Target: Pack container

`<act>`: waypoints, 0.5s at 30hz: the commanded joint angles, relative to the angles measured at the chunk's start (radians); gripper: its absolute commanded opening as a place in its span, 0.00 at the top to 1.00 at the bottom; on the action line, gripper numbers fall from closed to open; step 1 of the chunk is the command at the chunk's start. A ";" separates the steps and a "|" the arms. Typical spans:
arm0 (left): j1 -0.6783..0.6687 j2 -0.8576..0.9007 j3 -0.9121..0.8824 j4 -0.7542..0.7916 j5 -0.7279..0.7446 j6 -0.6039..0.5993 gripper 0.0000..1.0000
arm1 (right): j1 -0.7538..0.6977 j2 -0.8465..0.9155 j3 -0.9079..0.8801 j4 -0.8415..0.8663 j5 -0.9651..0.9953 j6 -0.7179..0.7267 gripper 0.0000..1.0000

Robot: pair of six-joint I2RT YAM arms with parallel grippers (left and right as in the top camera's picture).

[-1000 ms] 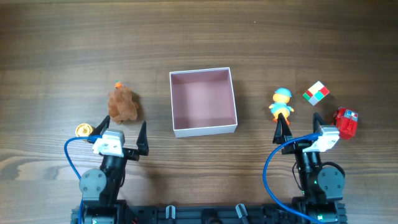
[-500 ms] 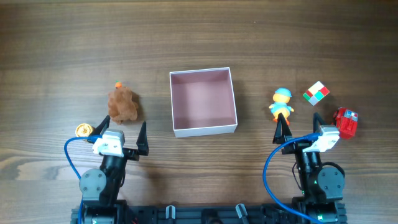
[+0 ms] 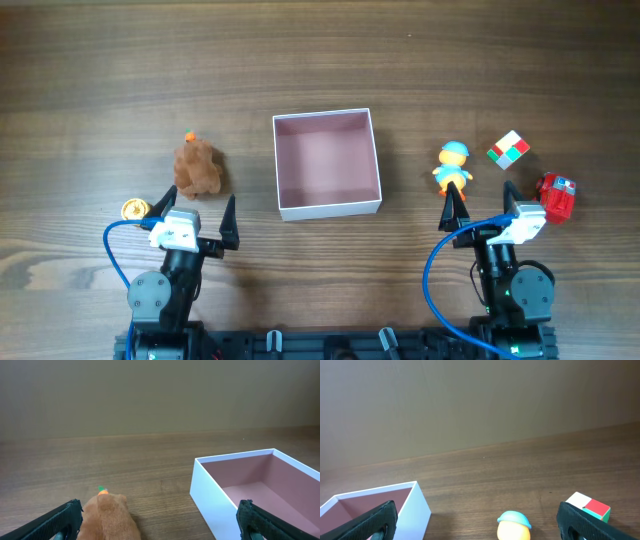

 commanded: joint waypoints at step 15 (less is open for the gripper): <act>-0.005 -0.010 -0.008 0.004 -0.017 -0.098 0.00 | -0.003 0.046 0.038 -0.053 -0.076 0.089 0.00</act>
